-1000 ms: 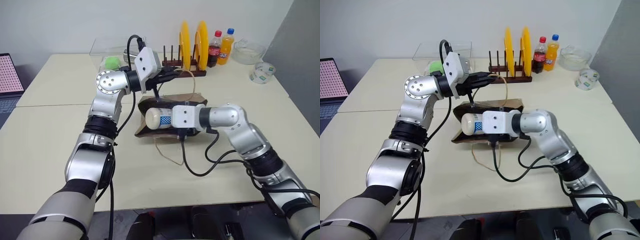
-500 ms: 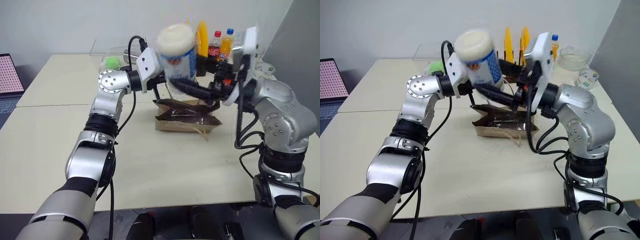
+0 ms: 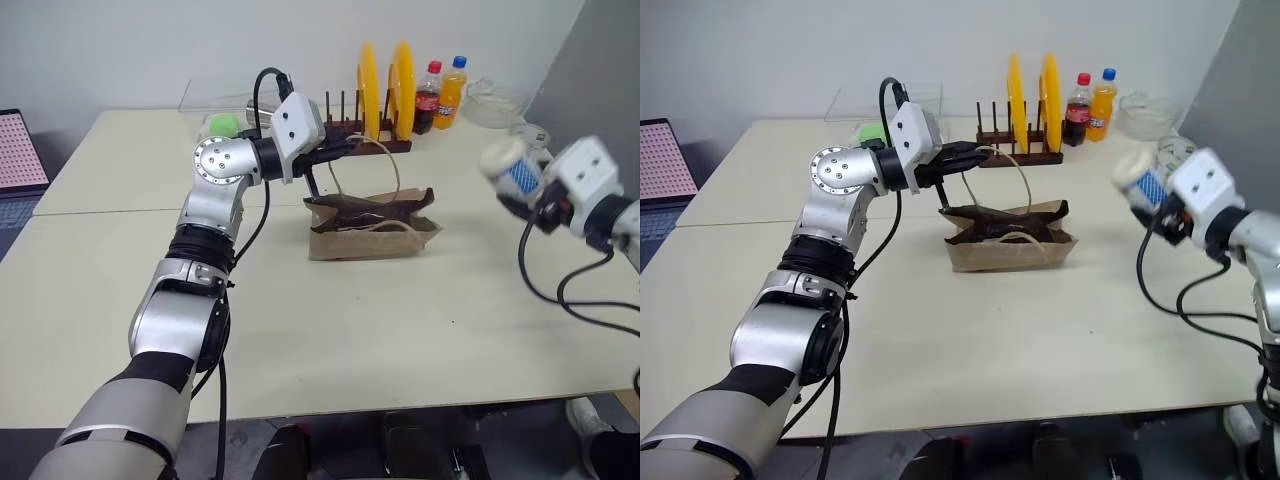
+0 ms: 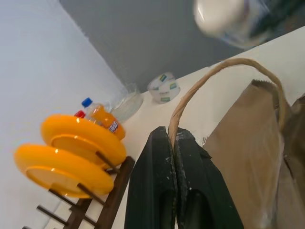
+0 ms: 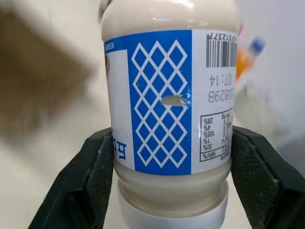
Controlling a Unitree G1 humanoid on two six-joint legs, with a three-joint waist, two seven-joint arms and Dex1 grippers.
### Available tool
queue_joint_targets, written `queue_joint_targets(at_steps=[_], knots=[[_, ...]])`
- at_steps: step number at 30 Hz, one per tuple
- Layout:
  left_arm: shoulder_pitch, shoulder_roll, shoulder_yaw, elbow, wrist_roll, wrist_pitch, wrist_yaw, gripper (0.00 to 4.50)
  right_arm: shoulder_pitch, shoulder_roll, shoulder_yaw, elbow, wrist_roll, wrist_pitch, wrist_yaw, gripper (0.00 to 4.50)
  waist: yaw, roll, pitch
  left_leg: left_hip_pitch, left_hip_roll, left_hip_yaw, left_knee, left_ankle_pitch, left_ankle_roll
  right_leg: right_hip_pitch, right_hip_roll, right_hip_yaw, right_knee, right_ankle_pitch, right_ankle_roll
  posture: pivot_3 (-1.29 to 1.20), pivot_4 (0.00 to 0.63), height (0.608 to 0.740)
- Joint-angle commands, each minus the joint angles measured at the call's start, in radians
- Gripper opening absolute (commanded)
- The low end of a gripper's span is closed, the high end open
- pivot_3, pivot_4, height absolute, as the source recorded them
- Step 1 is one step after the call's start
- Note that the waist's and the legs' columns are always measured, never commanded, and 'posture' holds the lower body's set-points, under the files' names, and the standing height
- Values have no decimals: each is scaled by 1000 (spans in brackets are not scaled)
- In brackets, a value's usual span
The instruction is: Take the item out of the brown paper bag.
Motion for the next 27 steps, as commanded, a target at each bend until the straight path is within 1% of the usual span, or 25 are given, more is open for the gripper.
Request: queue_joint_targets(at_steps=[1,6,10,12,16,17,20,22,26,27], knots=[[-28,1,6,-13,-1,-17,5,0,8,-36,78,26,-119,-129,-1,3064,-4,0,0,0,0,1,0,0,0,0,0,0,0,0,0,0,150,740],[-27,0,5,-14,-3,-16,2,0,-14,-24,181,127,-235,-208,-20,3064,0,0,0,0,0,1,0,1,0,0,0,1,1,0,0,0,150,740],[-23,4,4,-17,-3,-18,-3,0,-21,-9,245,195,-267,-255,32,3064,5,0,0,0,0,1,0,2,-2,0,0,0,-1,0,0,0,150,740],[-23,5,4,-17,-2,-18,-4,0,-23,-3,256,226,-269,-265,49,3064,5,0,0,-1,0,1,0,2,-2,0,0,0,-1,0,0,0,150,740],[-21,5,3,-19,-1,-19,-4,0,-25,1,248,250,-281,-287,53,4437,6,0,0,0,0,0,1,2,-2,1,0,-1,-1,0,0,0,150,740],[-20,5,3,-19,-1,-20,-5,0,-23,1,242,246,-276,-284,56,4475,6,0,0,0,0,0,1,2,-2,1,0,0,-1,0,0,0,150,740],[-18,5,2,-21,0,-21,-4,0,0,-27,198,197,-248,-268,74,4475,7,0,0,0,0,0,1,2,-2,1,0,-1,-1,0,0,0,150,740],[-20,4,4,-15,0,-22,1,0,27,-57,144,151,-215,-243,94,4475,8,0,0,0,0,0,1,2,-2,1,0,-1,-1,0,0,0,150,740],[-27,-1,5,8,4,-27,14,0,136,-88,-35,-8,-84,-123,139,4475,12,0,0,-1,0,0,1,2,-2,1,0,-1,-1,0,0,0,150,740],[-31,-3,5,18,8,-32,18,0,184,-75,-98,-86,-19,-74,158,4475,12,0,0,-1,0,0,1,2,-2,1,0,-1,-1,0,0,0,150,740]])
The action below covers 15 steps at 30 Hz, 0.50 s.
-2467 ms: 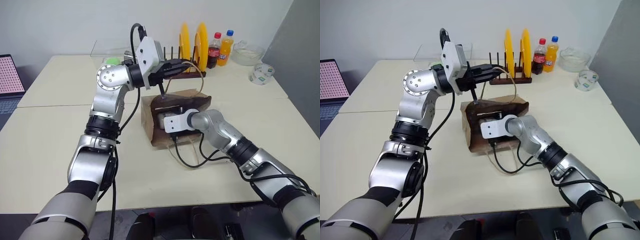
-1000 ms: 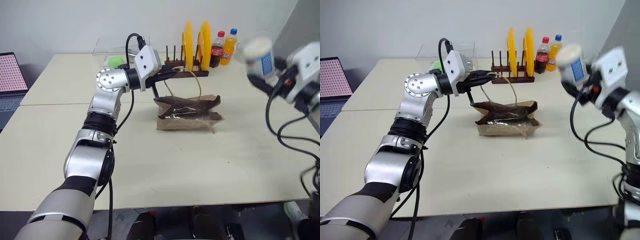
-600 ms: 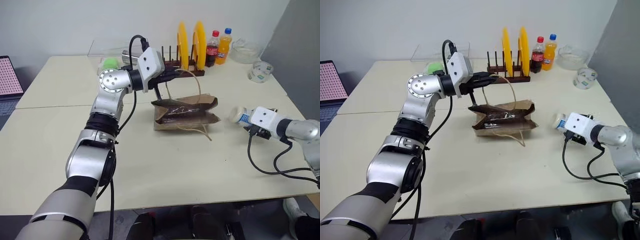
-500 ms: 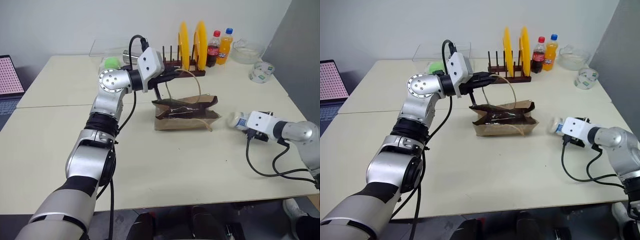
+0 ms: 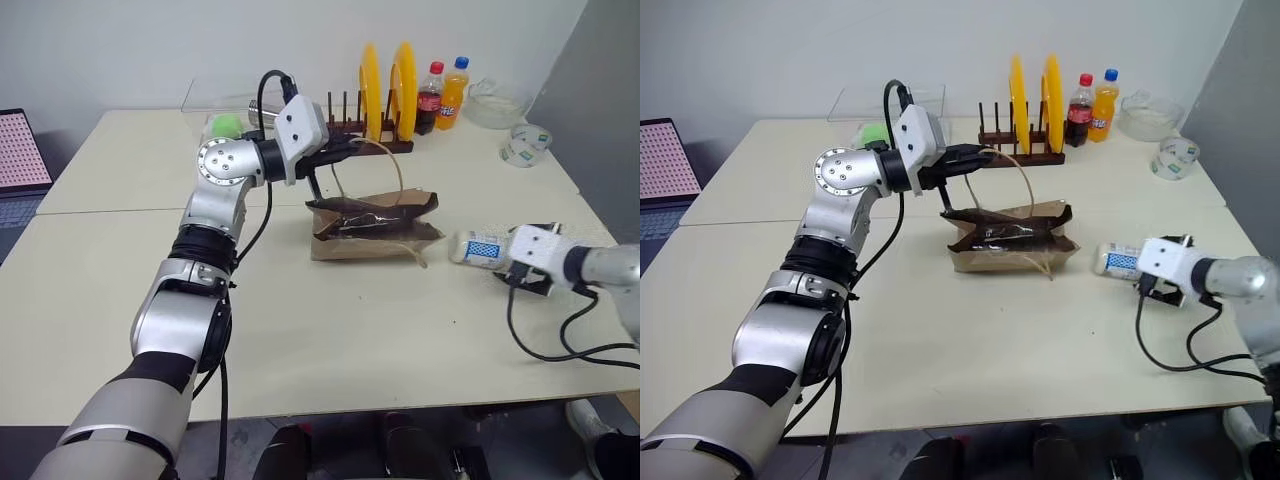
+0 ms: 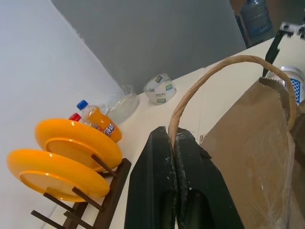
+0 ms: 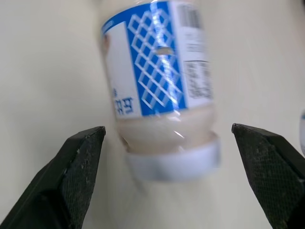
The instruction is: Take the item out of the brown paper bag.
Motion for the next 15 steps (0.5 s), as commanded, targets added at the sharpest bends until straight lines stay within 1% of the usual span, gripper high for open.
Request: queue_joint_targets(at_steps=[1,3,5,7,8,10,12,15], knots=[[-34,0,7,17,10,-31,21,0,105,11,-205,-231,187,134,52,4475,1,0,0,0,0,0,0,0,0,0,0,0,0,0,0,0,150,740],[-48,-1,9,45,18,-39,30,0,175,66,-281,-392,292,211,45,4475,0,0,0,0,0,-1,0,-1,2,1,0,-1,0,0,0,0,150,740],[-67,2,10,80,31,-49,48,0,219,149,-302,-563,377,295,-22,4475,-2,0,0,0,1,0,0,-1,2,1,1,0,1,0,0,0,150,740],[-92,3,16,122,39,-51,67,0,256,272,-255,-748,451,380,-132,4475,-3,0,0,0,1,0,0,-1,2,1,1,0,2,0,0,0,150,740],[-102,3,19,138,40,-49,73,0,264,310,-232,-804,467,411,-170,4475,-3,0,0,0,1,-1,1,-1,2,1,1,-1,2,0,0,0,150,740],[-120,10,22,168,41,-22,73,0,246,395,-163,-859,444,443,-269,4475,-3,-1,0,0,0,-2,1,-1,2,1,1,-1,2,0,0,0,150,740],[-130,22,24,174,29,18,36,402,209,484,-108,-865,407,458,-375,4500,-3,-1,0,0,0,-2,1,-1,2,1,1,-1,1,0,0,0,150,740],[-138,43,42,155,3,72,6,1209,176,553,-51,-844,363,455,-457,4500,-4,0,0,1,0,-2,1,-1,2,1,1,-1,2,0,0,0,150,740]])
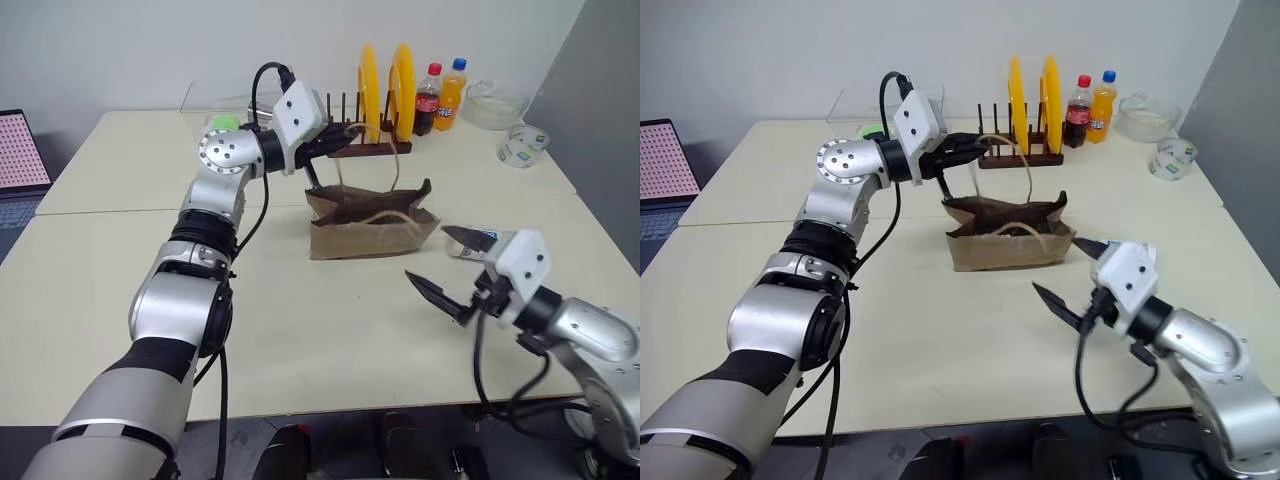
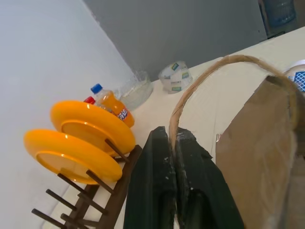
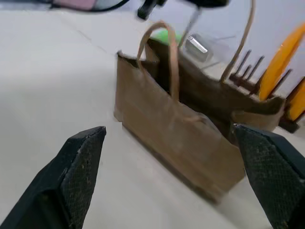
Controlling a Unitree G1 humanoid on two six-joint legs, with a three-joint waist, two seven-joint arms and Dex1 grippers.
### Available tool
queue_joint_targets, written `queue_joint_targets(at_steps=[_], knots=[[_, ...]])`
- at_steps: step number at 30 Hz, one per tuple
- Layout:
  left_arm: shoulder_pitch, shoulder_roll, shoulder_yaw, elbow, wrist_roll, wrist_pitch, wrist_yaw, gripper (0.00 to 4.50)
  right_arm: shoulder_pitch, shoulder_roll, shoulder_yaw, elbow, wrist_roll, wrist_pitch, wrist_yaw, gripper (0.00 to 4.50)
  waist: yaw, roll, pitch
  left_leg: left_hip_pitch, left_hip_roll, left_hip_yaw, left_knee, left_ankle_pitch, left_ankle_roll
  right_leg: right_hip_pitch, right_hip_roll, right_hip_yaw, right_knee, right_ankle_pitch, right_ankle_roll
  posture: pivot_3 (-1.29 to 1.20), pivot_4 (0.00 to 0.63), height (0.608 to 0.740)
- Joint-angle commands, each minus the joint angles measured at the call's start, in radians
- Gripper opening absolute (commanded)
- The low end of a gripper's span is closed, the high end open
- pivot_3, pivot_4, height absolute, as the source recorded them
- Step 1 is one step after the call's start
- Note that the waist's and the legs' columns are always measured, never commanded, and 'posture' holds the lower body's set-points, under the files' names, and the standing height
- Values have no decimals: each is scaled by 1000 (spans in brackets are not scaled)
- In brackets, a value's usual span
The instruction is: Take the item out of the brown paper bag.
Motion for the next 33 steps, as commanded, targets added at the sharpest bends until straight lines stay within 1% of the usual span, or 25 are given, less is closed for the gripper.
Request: queue_joint_targets(at_steps=[1,3,5,6,8,10,11,13,14,17,19,20,22,23,25,26,29,31,33], knots=[[-31,41,47,-45,-48,69,-38,1477,-38,42,45,3,-51,-14,-98,4500,0,0,0,0,0,-1,0,0,0,0,0,-1,0,0,0,0,150,740],[-14,63,63,-96,-81,129,-75,2104,-56,62,64,26,-68,-30,-123,4500,-2,0,0,0,0,-1,0,0,-1,-1,0,-1,0,0,0,0,150,740],[37,101,81,-205,-119,224,-109,2755,-72,75,78,53,-82,-49,-134,4500,-5,0,0,0,0,-1,-1,1,-2,-1,1,-1,-1,0,0,0,150,740],[82,126,91,-296,-149,304,-122,3021,-73,78,82,61,-87,-60,-138,4500,-6,0,0,0,0,-1,-1,1,-2,-1,1,-1,0,0,0,0,150,740],[177,156,116,-478,-200,451,-96,3021,-66,80,85,70,-93,-78,-141,4500,-9,1,-1,1,1,-1,-2,1,-2,-1,1,0,0,0,0,0,150,740],[245,168,132,-608,-228,549,-52,3021,-58,80,87,75,-98,-91,-141,4500,-5,1,-1,1,1,-2,-2,1,-2,-1,1,-1,0,0,0,0,150,740],[302,170,145,-691,-238,592,-11,3021,-46,82,86,72,-103,-102,-145,4500,-4,1,-1,0,1,-2,-1,1,-2,-1,1,-1,0,0,0,0,150,740],[470,179,162,-885,-230,674,81,3021,-10,95,83,48,-99,-105,-158,4500,-2,1,-1,0,1,-3,-1,1,-2,0,1,-1,0,0,0,0,150,740],[543,171,167,-966,-215,682,133,3021,9,103,81,34,-99,-109,-167,4500,-1,1,-2,1,1,-3,-1,1,-2,0,1,0,-1,0,0,0,150,740],[689,135,175,-1128,-174,719,280,3021,60,117,84,10,-131,-135,-202,4500,5,1,-1,0,1,-3,-1,1,-2,-1,0,0,0,0,0,0,150,740],[803,95,177,-1226,-122,707,396,3021,126,148,89,17,-153,-230,-219,4500,13,1,-2,0,1,-3,-1,0,-1,0,0,0,-1,0,0,0,150,740],[863,66,184,-1266,-106,701,450,3021,174,155,95,32,-192,-286,-238,4500,16,1,-2,1,1,-3,-1,0,-1,0,0,0,-1,0,0,0,150,740],[941,26,192,-1315,-86,708,528,3021,241,169,101,66,-238,-377,-254,4500,22,1,-4,1,1,-1,-2,0,-1,0,0,1,-1,0,0,0,150,740],[990,1,189,-1331,-66,684,570,3021,281,195,91,102,-252,-454,-273,4500,24,1,-4,2,1,-1,-2,0,-1,0,0,2,-1,0,0,0,150,740],[1066,-41,177,-1348,-34,648,633,3021,334,244,67,173,-251,-590,-298,4500,25,1,-6,2,1,0,-2,0,-1,1,0,2,-1,0,0,0,150,740],[1103,-64,165,-1349,-14,603,662,3021,349,269,48,209,-231,-627,-301,4500,26,1,-6,4,2,1,-2,0,-1,2,0,2,-1,0,0,0,150,740],[1151,-110,144,-1338,-10,570,697,3021,336,309,10,297,-208,-701,-312,4500,29,1,-6,8,2,2,-3,0,-1,7,0,3,-2,0,0,0,150,740],[1161,-124,138,-1316,-7,541,707,3021,317,309,9,318,-178,-720,-281,4500,31,1,-6,17,2,1,-4,0,0,17,1,1,-6,0,0,0,150,740],[1176,-132,134,-1305,-12,517,710,3021,305,300,14,327,-161,-725,-257,4500,31,2,-6,20,3,1,-5,0,0,20,1,1,-9,0,0,0,150,740]])
